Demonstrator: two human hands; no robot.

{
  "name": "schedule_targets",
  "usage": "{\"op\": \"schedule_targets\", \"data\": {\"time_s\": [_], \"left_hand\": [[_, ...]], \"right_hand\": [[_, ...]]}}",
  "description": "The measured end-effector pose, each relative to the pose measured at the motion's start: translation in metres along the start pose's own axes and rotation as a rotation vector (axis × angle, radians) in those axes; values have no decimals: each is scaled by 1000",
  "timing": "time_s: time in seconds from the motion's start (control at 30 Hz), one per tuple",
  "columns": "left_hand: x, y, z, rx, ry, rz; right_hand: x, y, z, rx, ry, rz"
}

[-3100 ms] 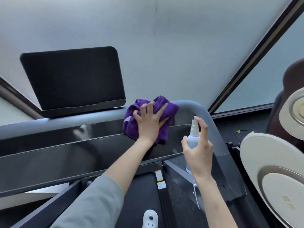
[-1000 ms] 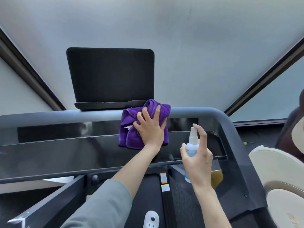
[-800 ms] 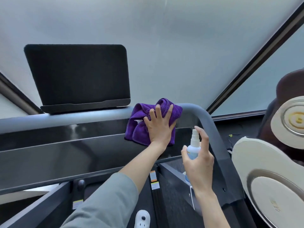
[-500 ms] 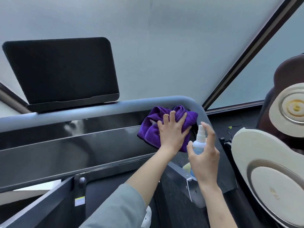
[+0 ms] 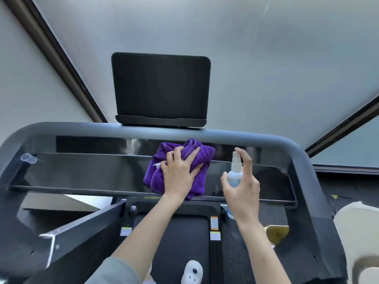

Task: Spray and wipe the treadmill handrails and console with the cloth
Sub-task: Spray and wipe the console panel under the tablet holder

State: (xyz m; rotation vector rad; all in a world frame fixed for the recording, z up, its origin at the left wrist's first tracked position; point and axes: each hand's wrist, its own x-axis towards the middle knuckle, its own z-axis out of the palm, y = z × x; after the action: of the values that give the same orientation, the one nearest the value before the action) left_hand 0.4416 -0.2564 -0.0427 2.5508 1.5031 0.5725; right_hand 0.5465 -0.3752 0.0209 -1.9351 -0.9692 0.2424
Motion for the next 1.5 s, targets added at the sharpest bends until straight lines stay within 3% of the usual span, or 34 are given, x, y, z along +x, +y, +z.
{"op": "schedule_targets", "data": {"time_s": [0.23,0.4,0.5,0.7,1.03,1.23,1.37,1.5], "left_hand": [[-4,-95,-40,-39,-11,-189],[-2,-137,-73,-336,100,-343],[7,-152,-93,-424,196,-327],[25,-177,-112,-587,212,-295],[46,-192,-118,-723,269,-259],[132,-158,-113,-540,399,-220],[194,-124,-95,-292,407,-24],[199,-115,-66,-134,443,-34]], "right_hand": [[9,-45,52,-49,-17,-106],[38,-92,73,-66,119,-151],[58,-119,86,-77,180,-167],[87,-153,118,-26,308,-105],[81,-143,116,-106,434,1],[86,-132,111,-81,364,-20],[97,-122,99,-106,336,-43],[111,-112,89,-115,306,-33]]}}
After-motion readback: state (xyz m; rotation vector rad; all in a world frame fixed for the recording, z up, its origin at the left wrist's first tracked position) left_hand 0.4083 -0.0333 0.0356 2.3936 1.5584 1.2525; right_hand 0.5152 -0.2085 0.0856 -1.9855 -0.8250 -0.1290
